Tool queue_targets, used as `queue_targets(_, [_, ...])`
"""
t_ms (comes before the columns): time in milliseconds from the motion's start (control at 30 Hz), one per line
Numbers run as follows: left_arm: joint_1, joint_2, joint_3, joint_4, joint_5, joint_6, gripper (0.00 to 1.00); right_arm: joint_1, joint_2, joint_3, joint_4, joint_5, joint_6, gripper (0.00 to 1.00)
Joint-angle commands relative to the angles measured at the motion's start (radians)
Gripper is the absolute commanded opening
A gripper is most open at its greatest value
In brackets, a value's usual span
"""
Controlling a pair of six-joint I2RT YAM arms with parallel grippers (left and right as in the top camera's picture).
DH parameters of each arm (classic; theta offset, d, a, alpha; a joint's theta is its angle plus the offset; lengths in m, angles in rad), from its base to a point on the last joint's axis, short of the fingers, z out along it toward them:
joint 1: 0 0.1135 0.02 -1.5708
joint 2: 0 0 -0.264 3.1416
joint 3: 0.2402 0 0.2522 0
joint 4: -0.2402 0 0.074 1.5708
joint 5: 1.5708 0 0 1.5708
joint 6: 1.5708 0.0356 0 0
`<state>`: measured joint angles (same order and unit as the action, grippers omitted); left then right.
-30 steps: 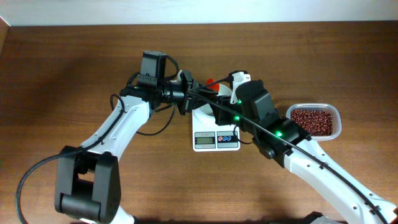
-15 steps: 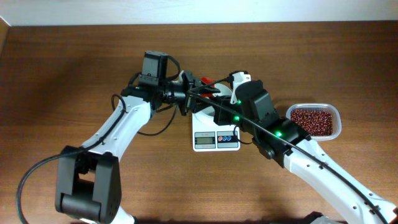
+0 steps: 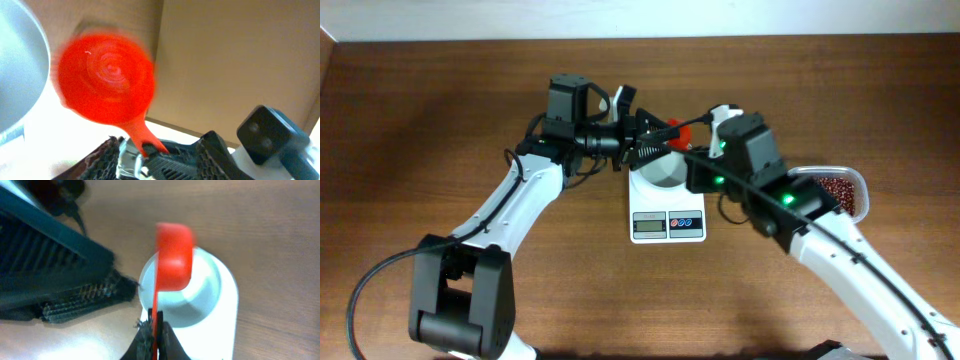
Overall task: Scoop item into bowl and weigh 50g on scale
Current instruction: 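Lift the scoop over the scale and pass it to the right gripper, then carry the scoop with the right gripper over the bean tub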
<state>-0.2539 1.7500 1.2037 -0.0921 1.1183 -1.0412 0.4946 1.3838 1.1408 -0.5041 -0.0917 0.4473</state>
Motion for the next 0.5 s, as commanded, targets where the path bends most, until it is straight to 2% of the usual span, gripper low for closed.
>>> queue_targets(0, [0.006, -0.017, 0.011, 0.024, 0.0, 0.17, 0.57, -0.045, 0.004, 0.133, -0.14, -0.039, -0.095, 0.04])
queue_targets(100, [0.006, -0.017, 0.011, 0.023, 0.0, 0.255, 0.61, -0.093, 0.004, 0.24, -0.31, -0.04, -0.153, 0.04])
queue_targets(200, [0.007, -0.017, 0.011, -0.02, 0.0, 0.254, 0.33, -0.169, 0.004, 0.304, -0.436, -0.1, -0.206, 0.04])
queue_targets(233, [0.009, -0.017, 0.011, -0.028, 0.0, 0.254, 0.21, -0.196, 0.004, 0.307, -0.464, -0.131, -0.209, 0.04])
queue_targets(267, [0.009, -0.017, 0.011, -0.029, 0.0, 0.255, 0.0, -0.239, 0.004, 0.307, -0.508, -0.179, -0.232, 0.04])
queue_targets(400, [0.007, -0.017, 0.011, -0.043, 0.016, 0.389, 0.0, -0.339, 0.005, 0.307, -0.656, -0.193, -0.296, 0.04])
queue_targets(467, [-0.002, -0.019, 0.011, -0.098, 0.025, 0.47, 0.0, -0.371, 0.005, 0.307, -0.74, -0.185, -0.343, 0.04])
